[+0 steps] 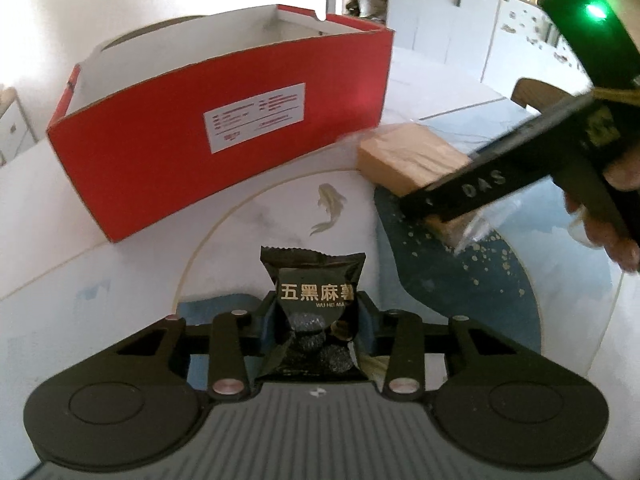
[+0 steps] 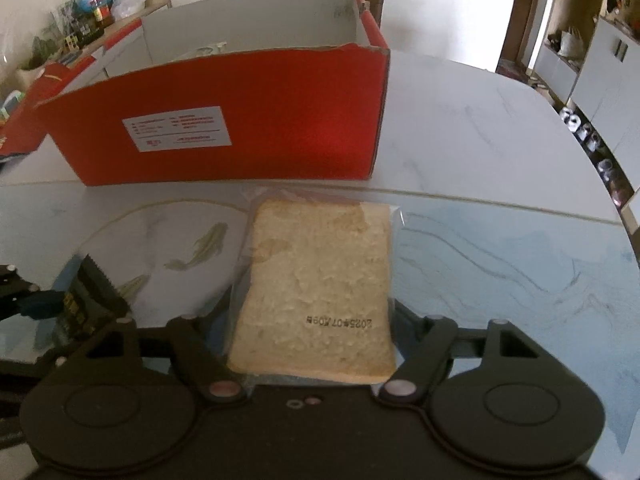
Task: Organize objects
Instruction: 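Grasp the black snack packet with the left gripper while the right grasps the bread bag, then lift both held items and carry them over the red box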
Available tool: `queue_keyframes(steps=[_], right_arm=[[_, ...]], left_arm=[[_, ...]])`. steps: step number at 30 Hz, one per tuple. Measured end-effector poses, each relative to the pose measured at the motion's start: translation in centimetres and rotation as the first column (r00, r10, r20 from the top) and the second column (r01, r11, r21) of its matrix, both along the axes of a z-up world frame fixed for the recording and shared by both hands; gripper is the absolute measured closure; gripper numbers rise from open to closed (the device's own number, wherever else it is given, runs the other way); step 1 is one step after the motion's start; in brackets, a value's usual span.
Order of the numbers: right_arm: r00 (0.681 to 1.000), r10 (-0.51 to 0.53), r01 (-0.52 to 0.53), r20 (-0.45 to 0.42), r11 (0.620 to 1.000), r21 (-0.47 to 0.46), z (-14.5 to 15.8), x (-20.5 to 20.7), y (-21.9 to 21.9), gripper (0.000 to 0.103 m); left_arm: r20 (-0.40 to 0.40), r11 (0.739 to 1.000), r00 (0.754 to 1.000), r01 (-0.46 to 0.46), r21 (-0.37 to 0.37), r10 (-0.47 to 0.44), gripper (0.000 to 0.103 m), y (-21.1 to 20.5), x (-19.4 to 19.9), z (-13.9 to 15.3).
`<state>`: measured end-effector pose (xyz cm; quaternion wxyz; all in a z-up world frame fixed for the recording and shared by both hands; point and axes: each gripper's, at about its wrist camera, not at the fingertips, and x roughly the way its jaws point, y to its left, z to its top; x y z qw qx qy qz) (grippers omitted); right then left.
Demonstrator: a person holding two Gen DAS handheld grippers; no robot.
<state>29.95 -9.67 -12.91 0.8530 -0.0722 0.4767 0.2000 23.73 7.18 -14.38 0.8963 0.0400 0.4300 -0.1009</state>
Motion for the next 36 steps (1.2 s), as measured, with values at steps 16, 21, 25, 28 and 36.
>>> queue_keyframes(steps=[16,21,25,28,36], right_arm=[[0.998,0.059,-0.061,0.023,0.994,0.089,5.9,-4.4,-2.0,0.028],[0.996,0.072,-0.077,0.047,0.991,0.108,7.8,-5.5,-2.3,0.028],[0.994,0.084,-0.092,0.070,0.989,0.119,9.4,-6.1,-2.6,0.028],[0.993,0.090,-0.100,0.078,0.987,0.130,10.3,-5.9,-2.6,0.028],[0.988,0.105,-0.120,0.112,0.984,0.130,12.4,-4.4,-1.5,0.028]], left_arm=[[-0.030,0.988,0.994,-0.111,-0.107,0.109,0.065,0.1,-2.2,3.0],[-0.013,0.983,0.993,-0.122,-0.135,0.121,0.065,0.0,-2.7,4.8],[0.016,0.982,0.992,-0.122,-0.143,0.125,0.065,0.0,-3.0,6.7],[0.040,0.982,0.991,-0.125,-0.144,0.132,0.065,0.3,-2.9,8.1],[0.099,0.984,0.987,-0.115,-0.138,0.129,0.065,1.0,-1.6,11.1]])
